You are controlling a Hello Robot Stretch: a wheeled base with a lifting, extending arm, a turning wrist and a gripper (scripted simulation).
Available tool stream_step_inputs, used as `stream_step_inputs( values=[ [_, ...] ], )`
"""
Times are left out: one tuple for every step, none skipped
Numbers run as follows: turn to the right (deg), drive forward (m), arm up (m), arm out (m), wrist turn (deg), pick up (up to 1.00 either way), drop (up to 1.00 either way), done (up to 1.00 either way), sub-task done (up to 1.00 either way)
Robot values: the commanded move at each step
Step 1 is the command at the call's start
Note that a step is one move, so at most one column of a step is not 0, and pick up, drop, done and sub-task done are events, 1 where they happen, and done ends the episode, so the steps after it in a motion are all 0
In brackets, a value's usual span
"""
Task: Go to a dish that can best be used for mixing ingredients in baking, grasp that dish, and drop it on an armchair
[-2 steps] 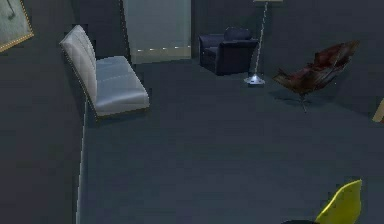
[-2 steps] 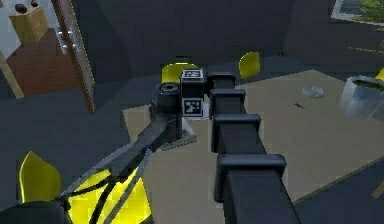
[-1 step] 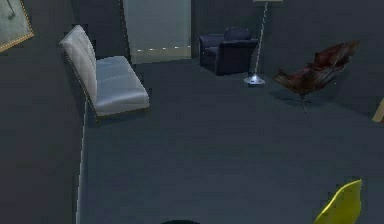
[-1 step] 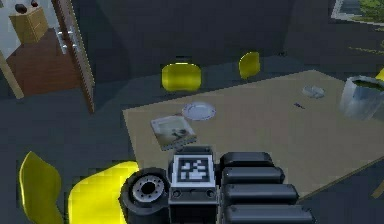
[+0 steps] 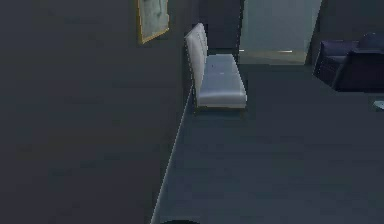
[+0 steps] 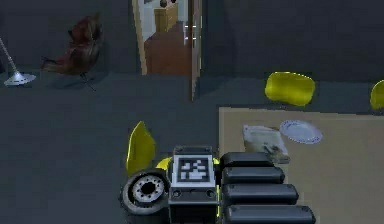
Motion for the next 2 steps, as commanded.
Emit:
stream_step_inputs(
  values=[
    [0.0,0.10,0.00,0.00,0.0,0.00,0.00,0.00,0.00],
    [30.0,0.00,0.00,0.00,0.0,0.00,0.00,0.00,0.00]
  ],
)
